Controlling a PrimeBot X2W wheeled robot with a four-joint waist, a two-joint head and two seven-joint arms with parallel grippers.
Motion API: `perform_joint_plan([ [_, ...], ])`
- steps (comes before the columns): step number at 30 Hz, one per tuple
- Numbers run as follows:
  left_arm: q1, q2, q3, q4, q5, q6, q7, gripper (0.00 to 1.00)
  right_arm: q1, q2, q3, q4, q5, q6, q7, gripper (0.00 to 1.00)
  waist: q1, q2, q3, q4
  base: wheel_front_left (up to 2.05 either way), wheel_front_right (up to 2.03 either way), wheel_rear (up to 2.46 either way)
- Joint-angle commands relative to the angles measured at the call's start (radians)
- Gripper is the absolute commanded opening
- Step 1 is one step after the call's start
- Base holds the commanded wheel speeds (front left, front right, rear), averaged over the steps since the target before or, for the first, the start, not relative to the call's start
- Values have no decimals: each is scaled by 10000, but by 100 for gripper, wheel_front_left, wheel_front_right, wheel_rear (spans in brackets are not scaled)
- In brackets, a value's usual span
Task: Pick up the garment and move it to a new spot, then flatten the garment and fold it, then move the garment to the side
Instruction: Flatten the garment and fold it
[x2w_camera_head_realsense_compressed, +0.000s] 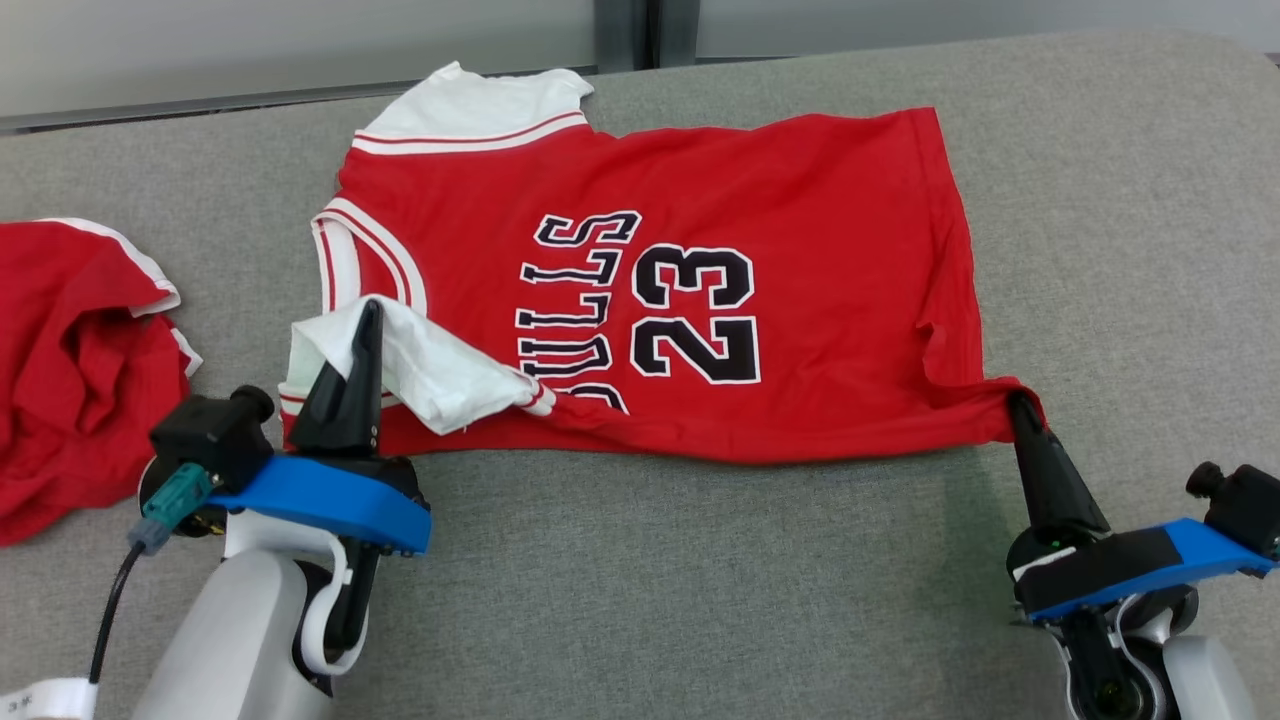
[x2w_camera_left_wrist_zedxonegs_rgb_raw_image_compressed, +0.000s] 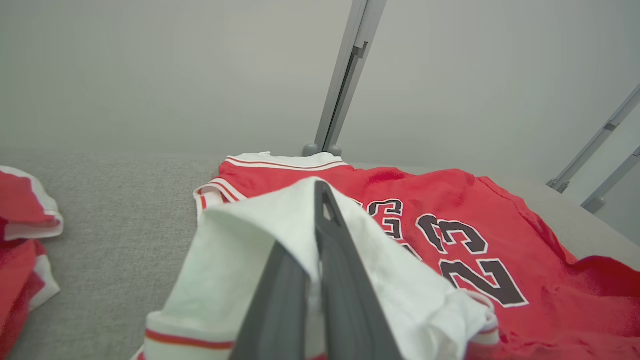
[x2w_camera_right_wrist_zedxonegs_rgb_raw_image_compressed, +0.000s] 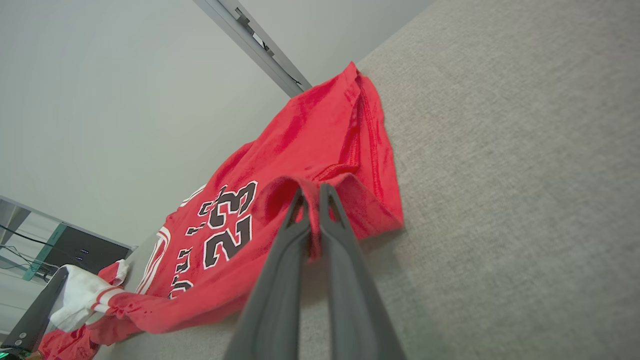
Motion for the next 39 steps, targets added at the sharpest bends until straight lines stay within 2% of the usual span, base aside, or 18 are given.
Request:
perform_joint_plan([
  [1,-341,65,40,223,50,-72,-44,0,-267,20,-50,68,35,5,59,0,-2,0,104,21,0,0,0],
  [10,-1827,11,-153,2022,82,-397,-256,0,-1705,22,-221,856,-566,5,119,0,-2,0,566,16,0,0,0],
  [11,-1966,-26,-181,2209,81,-406,-297,0,-1849,20,-218,983,-674,5,75,35,-2,0,586,21,0,0,0],
  [12,-2097,-68,-156,2393,50,-415,-357,3,-1980,16,-225,1127,-762,5,38,100,-2,0,602,22,0,0,0],
  [13,-2226,-77,-162,2549,108,-419,-427,68,-2102,-59,-133,1194,-928,5,-66,100,-2,0,617,30,0,0,0],
  [14,-2318,-119,-170,2681,132,-431,-506,100,-2179,-148,-73,1291,-1061,5,-164,100,-2,0,620,47,0,0,0],
  [19,-2492,-267,-107,3126,180,-508,-767,100,-2172,-556,145,1653,-1763,5,-882,100,-2,0,501,163,0,0,0],
  [25,-1734,-268,134,3359,241,-551,-828,100,-1658,-1081,297,2201,-2534,5,-1304,100,-2,0,183,281,0,0,0],
  [35,-758,-62,137,3740,458,-560,-841,100,-1965,-1232,385,3220,-3268,5,-1414,100,-2,0,127,426,0,0,0],
  [39,-859,-173,-57,4232,440,-604,-822,100,-2422,-1160,556,4014,-3625,5,-1381,100,-2,0,185,499,0,0,0],
])
